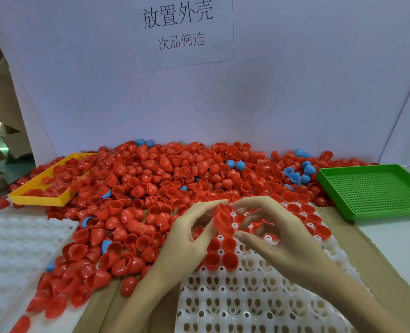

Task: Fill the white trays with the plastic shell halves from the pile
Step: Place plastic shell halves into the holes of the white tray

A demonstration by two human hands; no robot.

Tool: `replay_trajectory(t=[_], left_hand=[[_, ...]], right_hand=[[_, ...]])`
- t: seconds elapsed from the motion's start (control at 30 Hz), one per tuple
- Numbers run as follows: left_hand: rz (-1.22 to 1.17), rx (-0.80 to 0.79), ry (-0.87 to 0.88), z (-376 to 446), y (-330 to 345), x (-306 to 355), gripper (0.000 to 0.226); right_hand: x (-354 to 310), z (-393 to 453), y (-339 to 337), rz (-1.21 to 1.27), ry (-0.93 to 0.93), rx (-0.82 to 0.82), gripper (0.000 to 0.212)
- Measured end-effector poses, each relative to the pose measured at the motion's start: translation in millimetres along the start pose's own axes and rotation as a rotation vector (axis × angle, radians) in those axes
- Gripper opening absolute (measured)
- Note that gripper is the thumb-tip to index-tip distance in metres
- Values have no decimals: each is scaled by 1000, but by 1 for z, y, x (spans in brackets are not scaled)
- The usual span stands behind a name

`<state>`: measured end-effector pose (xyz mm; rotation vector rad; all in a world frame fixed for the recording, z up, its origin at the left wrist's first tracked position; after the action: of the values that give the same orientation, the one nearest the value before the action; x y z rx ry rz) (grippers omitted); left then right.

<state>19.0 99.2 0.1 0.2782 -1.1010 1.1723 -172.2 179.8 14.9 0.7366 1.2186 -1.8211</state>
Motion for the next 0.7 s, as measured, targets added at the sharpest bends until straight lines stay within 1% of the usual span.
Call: replay_trajectory(t=[0.17,0.23,0.27,0.33,0.43,0.6,0.7], left_hand=[[-118,-140,-75,-2,6,4,39],[-180,-158,-89,-4,8,5,34],[-210,-151,-99,-4,9,5,32],[-240,-129,-141,-4,9,3,33],[-191,-111,-126,-5,9,1,35],[-134,-84,-60,-3,9,-2,54],[-98,-50,-35,-2,7,-1,46]], right_hand=[[2,0,1,-87,13,9,20],[2,0,1,-108,12,17,14],[2,0,1,-106,11,17,11],[1,-1,1,-95,11,13,8],[0,-1,2,-87,20,26,10],[0,-2,1,-39,52,16,8],[1,-2,1,-5,62,7,9]])
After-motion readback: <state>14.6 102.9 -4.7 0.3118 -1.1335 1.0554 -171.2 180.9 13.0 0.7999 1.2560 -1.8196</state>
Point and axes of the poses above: each hand's wrist, its own z-axis towards the middle knuckle, its own y-axis out of the palm, x = y × z, the point moved 2 cm from there along z, towards the middle knuckle, and after that the axes turned 6 degrees about y, right-handed, at the moved point
